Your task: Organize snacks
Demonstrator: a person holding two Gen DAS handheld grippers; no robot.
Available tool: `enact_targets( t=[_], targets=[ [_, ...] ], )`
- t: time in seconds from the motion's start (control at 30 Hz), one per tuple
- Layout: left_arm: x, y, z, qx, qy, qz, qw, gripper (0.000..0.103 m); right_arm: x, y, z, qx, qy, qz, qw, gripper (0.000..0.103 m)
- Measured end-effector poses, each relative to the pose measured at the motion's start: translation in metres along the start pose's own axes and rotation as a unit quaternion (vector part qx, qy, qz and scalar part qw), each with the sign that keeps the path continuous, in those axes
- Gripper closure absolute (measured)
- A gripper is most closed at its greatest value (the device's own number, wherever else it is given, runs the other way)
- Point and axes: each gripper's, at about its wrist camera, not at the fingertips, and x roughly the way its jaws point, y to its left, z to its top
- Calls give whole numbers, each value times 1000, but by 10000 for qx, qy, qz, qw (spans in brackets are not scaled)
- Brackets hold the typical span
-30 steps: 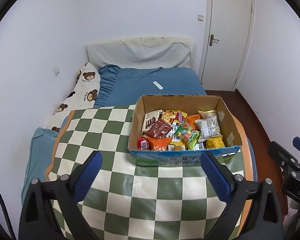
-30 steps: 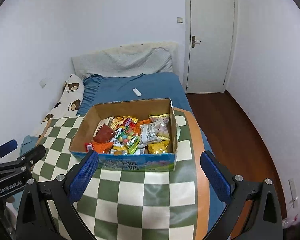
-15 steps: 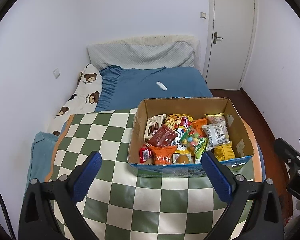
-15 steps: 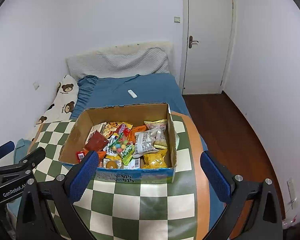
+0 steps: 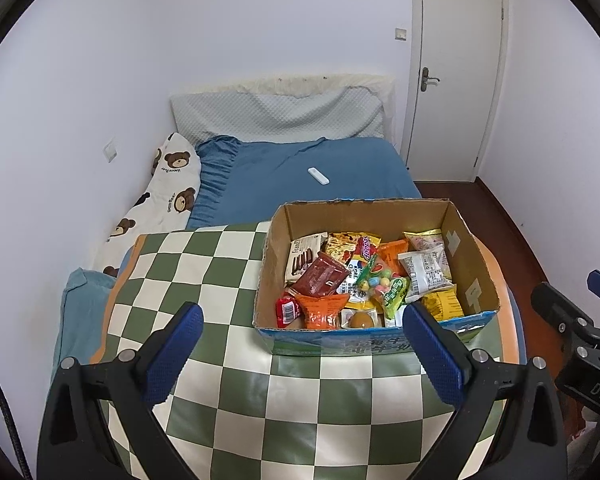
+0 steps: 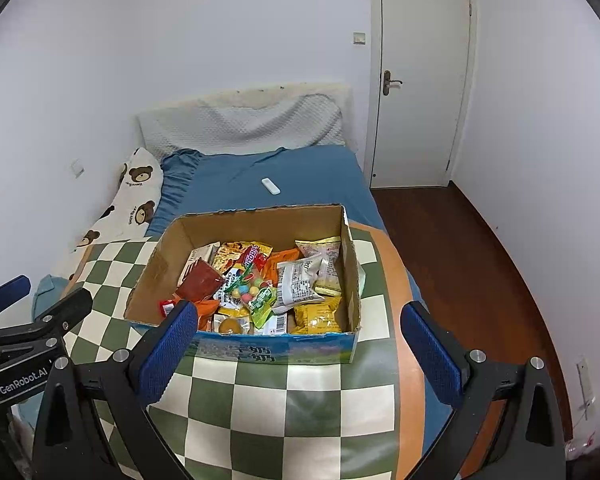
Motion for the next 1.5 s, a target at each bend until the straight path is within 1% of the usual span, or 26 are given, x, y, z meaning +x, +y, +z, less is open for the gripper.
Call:
enact_targets(
  t=[0.53,1.5],
  targets=[
    [-5,1,0,9,-2,-28,10000,1,-10,-1,-3,29,-29,41,10000,0],
    [-9,0,1,3,-22,-33,10000,1,-11,-1,-2,-6,16,78,10000,0]
  ],
)
